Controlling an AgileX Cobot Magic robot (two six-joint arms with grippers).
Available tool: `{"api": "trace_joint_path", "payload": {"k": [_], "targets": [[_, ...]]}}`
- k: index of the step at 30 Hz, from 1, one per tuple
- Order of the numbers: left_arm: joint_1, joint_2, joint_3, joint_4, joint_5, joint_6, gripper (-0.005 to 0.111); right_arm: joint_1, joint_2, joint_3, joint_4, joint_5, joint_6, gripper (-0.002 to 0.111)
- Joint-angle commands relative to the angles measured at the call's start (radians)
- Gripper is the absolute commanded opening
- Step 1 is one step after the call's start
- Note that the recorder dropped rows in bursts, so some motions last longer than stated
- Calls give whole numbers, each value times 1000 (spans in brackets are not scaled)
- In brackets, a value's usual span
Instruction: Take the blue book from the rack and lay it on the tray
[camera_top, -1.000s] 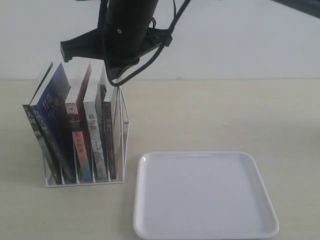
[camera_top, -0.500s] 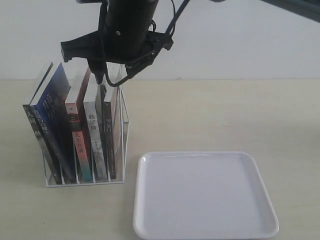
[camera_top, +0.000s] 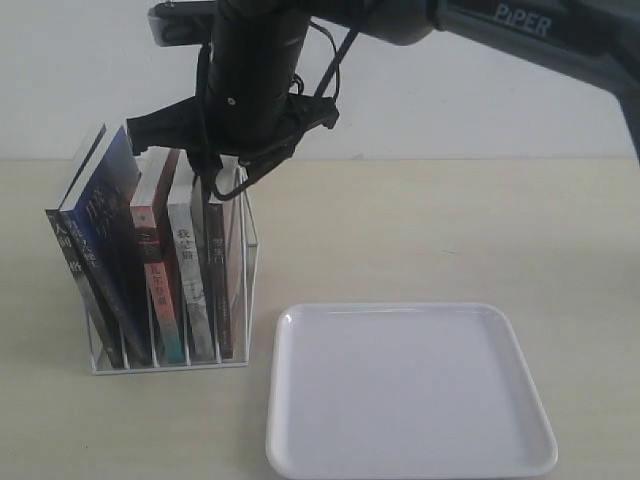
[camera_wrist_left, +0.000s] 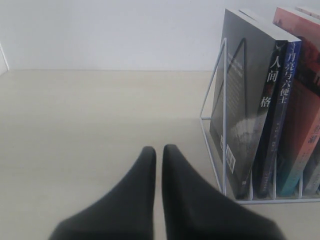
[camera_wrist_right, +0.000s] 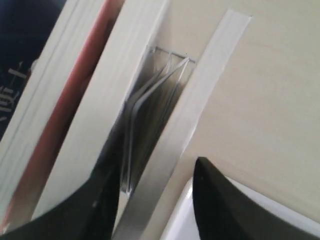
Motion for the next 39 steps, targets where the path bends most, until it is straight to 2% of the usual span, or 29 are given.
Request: {"api": "trace_joint_path", "payload": {"k": [1, 3, 7, 24, 36, 37, 39], "targets": [[0, -3, 3, 1, -7, -2, 4, 1, -1, -7, -14, -15, 1, 16], [0, -3, 3, 1, -7, -2, 4, 1, -1, -7, -17, -32, 1, 0], [0, -3, 3, 1, -7, -2, 4, 1, -27, -12, -17, -66, 37, 0], [0, -3, 3, 1, -7, -2, 4, 1, -59, -110, -95, 83, 100, 0], [0, -3, 3, 1, -7, -2, 4, 7, -46, -114, -92, 68, 115, 0], [0, -3, 3, 1, -7, -2, 4, 7, -44, -114, -90, 61, 115, 0], [0, -3, 3, 1, -7, -2, 4, 7, -32, -114, -74, 54, 115, 10]]}}
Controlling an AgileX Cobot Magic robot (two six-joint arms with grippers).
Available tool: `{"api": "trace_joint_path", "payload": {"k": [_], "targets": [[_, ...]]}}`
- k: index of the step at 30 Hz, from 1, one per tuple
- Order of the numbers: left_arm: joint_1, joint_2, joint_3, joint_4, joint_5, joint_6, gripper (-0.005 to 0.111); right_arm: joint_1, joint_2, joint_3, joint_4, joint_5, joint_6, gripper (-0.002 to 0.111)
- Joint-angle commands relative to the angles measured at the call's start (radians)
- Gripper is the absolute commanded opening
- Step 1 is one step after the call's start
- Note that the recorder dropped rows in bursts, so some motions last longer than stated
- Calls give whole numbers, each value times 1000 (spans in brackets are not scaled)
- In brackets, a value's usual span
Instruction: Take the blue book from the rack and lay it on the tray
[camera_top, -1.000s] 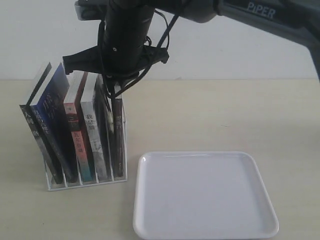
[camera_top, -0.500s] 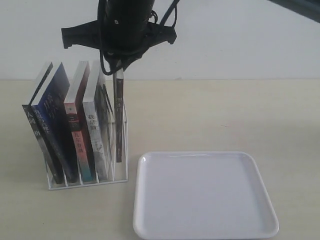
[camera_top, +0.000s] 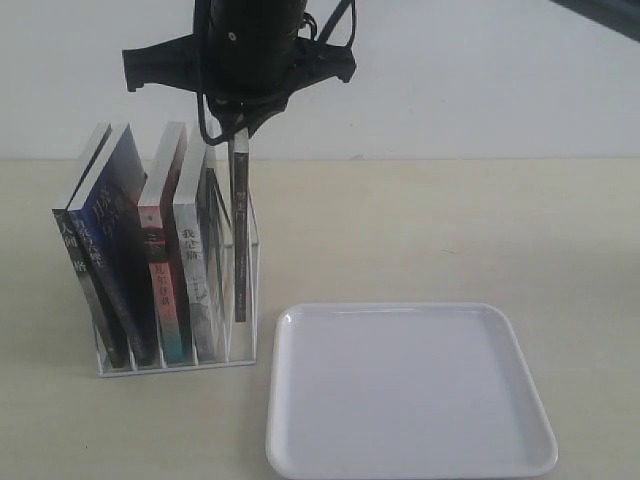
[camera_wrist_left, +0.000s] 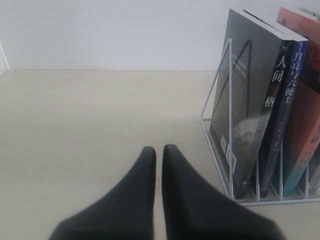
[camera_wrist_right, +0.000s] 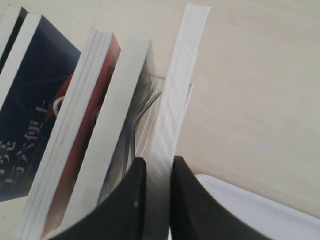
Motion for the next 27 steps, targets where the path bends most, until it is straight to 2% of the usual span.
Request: {"api": "trace_joint_path", "payload": {"k": [1, 2, 3, 5, 9, 13, 19, 25, 27], "targets": [[0, -3, 3, 1, -7, -2, 4, 1, 10, -14, -1, -32, 4, 21], [0, -3, 3, 1, -7, -2, 4, 1, 14, -14, -1, -33, 4, 32], [0, -3, 3, 1, -7, -2, 4, 1, 16, -14, -1, -33, 6, 50], [0, -3, 3, 1, -7, -2, 4, 1, 16, -14, -4, -33, 9, 62], [0, -3, 3, 1, -7, -2, 4, 7, 16, -61, 9, 16, 1, 62], [0, -3, 3, 1, -7, -2, 4, 10, 16, -115, 117, 22, -1, 62], [0, -3, 3, 1, -7, -2, 4, 32, 27, -115, 180, 20, -61, 44], [0, -3, 3, 1, -7, -2, 4, 53, 28, -115, 176, 10, -72, 52], [0, -3, 3, 1, -7, -2, 4, 53, 29, -115, 179, 12, -67, 51]]}}
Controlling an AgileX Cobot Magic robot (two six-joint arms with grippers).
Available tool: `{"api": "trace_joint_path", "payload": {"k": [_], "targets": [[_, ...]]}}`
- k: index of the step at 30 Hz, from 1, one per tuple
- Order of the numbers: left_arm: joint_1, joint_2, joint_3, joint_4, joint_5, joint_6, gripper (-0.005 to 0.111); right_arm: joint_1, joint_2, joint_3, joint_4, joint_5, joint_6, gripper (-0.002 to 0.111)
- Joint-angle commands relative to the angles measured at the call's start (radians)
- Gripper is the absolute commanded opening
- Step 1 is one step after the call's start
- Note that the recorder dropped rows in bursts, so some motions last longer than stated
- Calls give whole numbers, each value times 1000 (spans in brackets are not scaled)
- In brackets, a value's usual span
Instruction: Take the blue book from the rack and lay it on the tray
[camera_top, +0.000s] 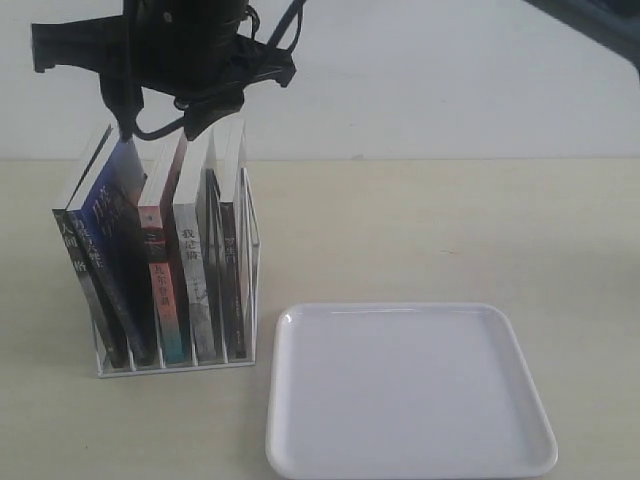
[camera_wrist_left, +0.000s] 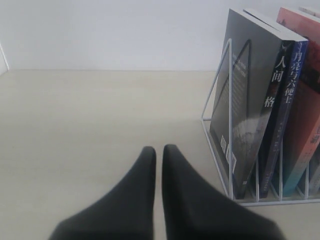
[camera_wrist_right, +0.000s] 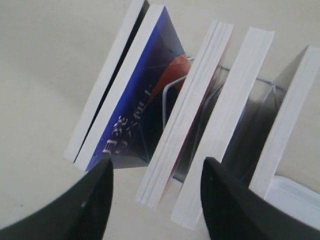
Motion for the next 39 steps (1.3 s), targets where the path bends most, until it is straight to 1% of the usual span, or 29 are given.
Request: {"api": "trace_joint_path", "payload": {"k": [1, 10, 18, 39], "targets": [[0, -3, 3, 1, -7, -2, 4, 2, -2, -6, -1, -4, -5, 51], [0, -3, 3, 1, -7, -2, 4, 2, 20, -6, -31, 6, 7, 51], [0, -3, 3, 1, -7, -2, 4, 23, 54, -6, -31, -53, 5, 51], [0, -3, 3, 1, -7, -2, 4, 30, 108, -6, -41, -79, 55, 51]]}}
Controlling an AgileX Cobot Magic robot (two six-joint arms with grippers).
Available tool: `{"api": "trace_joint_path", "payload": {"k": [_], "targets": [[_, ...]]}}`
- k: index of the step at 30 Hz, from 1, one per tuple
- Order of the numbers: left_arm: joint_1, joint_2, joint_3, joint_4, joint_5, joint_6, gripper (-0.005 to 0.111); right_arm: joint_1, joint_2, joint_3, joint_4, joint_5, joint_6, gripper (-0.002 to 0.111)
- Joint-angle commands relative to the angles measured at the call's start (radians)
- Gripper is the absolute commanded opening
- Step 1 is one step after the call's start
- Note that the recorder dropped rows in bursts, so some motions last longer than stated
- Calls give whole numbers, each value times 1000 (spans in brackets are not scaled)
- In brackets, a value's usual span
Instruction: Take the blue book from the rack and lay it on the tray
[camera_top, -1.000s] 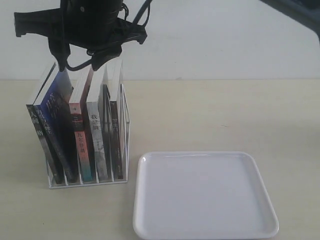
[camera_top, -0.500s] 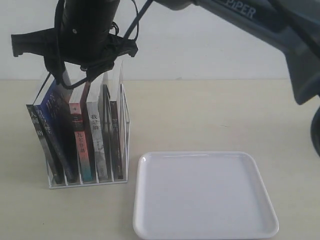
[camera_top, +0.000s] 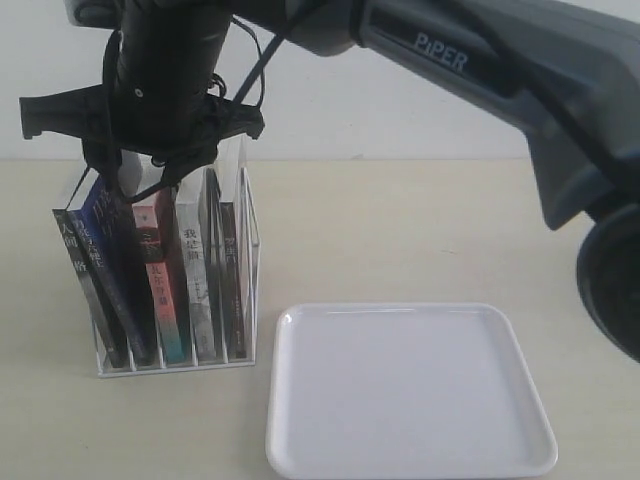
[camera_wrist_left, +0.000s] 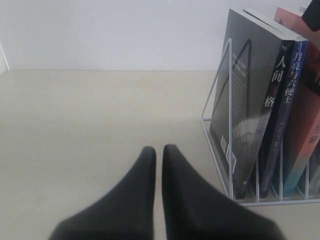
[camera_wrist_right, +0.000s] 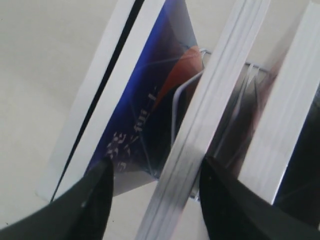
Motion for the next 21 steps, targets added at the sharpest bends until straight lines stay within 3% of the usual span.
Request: {"api": "trace_joint_path", "payload": {"k": [1, 8, 16, 21], "targets": [[0, -3, 3, 1, -7, -2, 4, 1, 8, -6, -25, -2, 21, 51], [0, -3, 3, 1, -7, -2, 4, 1, 31, -6, -34, 5, 28, 49], [0, -3, 3, 1, -7, -2, 4, 1, 31, -6, -58, -6, 16, 2], [0, -3, 3, 1, -7, -2, 4, 1, 27, -6, -58, -17, 16, 0]]}}
